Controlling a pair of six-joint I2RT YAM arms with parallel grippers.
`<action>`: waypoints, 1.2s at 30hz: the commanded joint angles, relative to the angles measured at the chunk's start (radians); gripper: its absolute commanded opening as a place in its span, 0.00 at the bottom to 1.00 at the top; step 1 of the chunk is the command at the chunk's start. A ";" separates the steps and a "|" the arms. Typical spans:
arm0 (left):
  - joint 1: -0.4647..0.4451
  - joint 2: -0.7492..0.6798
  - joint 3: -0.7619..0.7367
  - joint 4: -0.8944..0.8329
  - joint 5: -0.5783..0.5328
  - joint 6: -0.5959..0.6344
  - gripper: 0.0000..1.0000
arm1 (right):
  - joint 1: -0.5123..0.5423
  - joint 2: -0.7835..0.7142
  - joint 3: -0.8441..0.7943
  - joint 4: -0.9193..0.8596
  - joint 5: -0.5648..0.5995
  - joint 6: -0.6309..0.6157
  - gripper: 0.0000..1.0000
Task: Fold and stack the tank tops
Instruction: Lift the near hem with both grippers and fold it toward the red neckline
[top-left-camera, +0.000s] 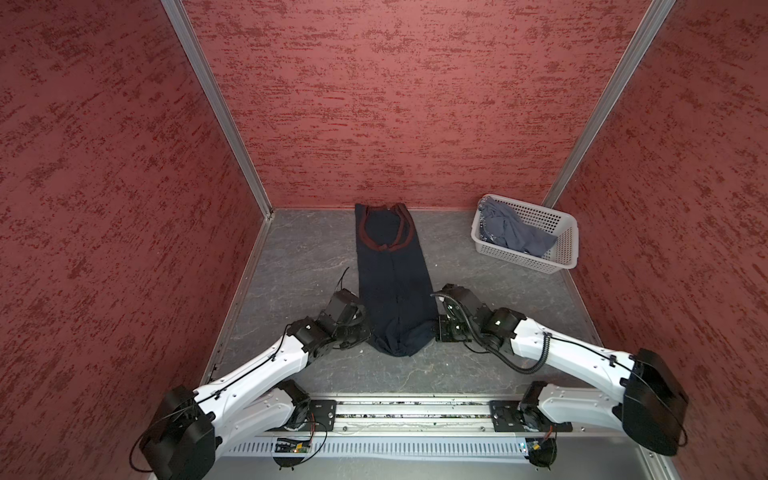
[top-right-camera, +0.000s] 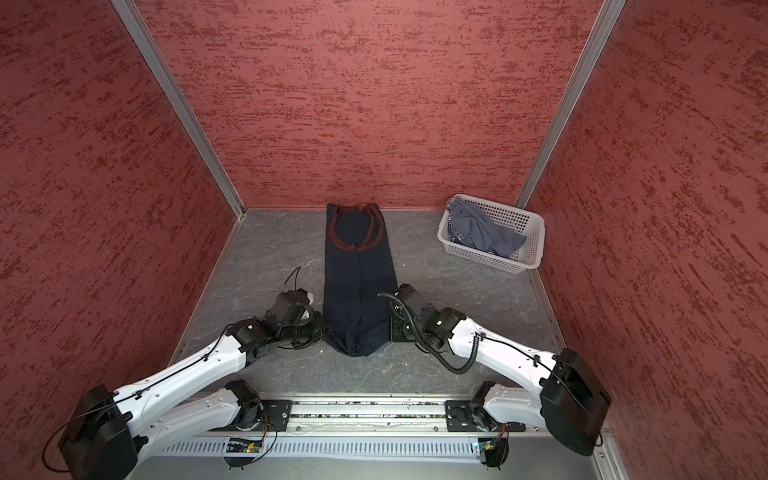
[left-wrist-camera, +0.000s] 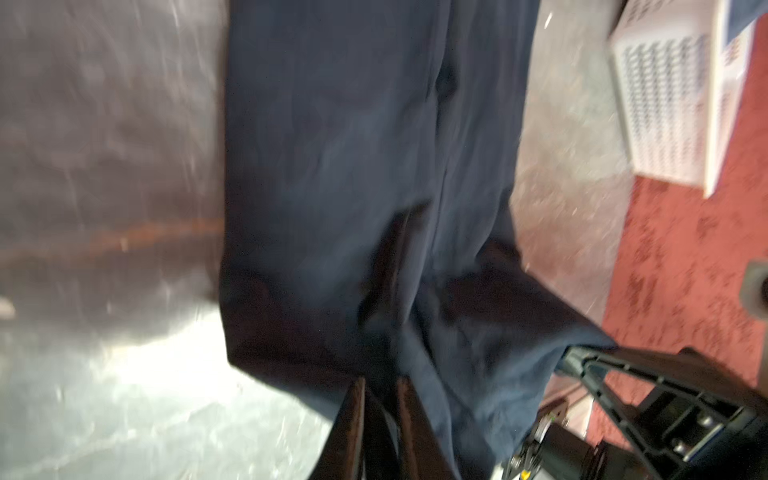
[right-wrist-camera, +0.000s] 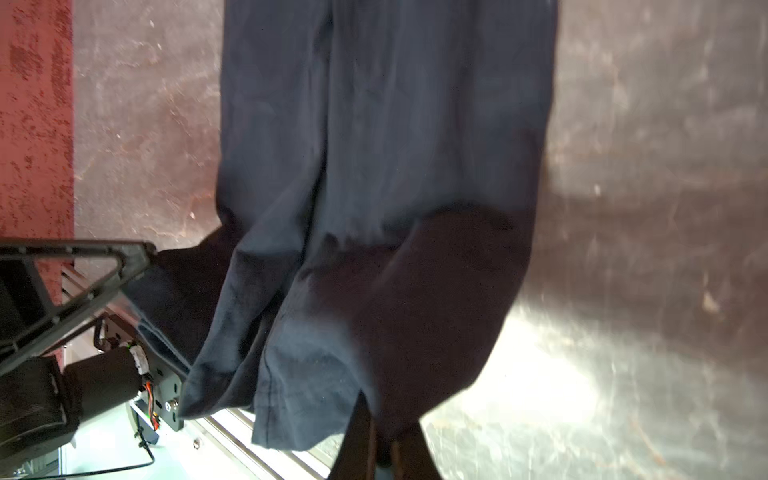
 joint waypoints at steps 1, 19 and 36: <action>0.084 0.070 0.031 0.138 0.026 0.100 0.17 | -0.052 0.075 0.078 0.102 0.020 -0.095 0.05; 0.024 0.152 0.163 -0.103 -0.026 0.249 0.49 | -0.216 0.367 0.272 0.165 -0.073 -0.209 0.07; -0.585 0.300 0.157 -0.117 -0.386 0.477 0.77 | -0.219 0.368 0.240 0.178 -0.066 -0.201 0.07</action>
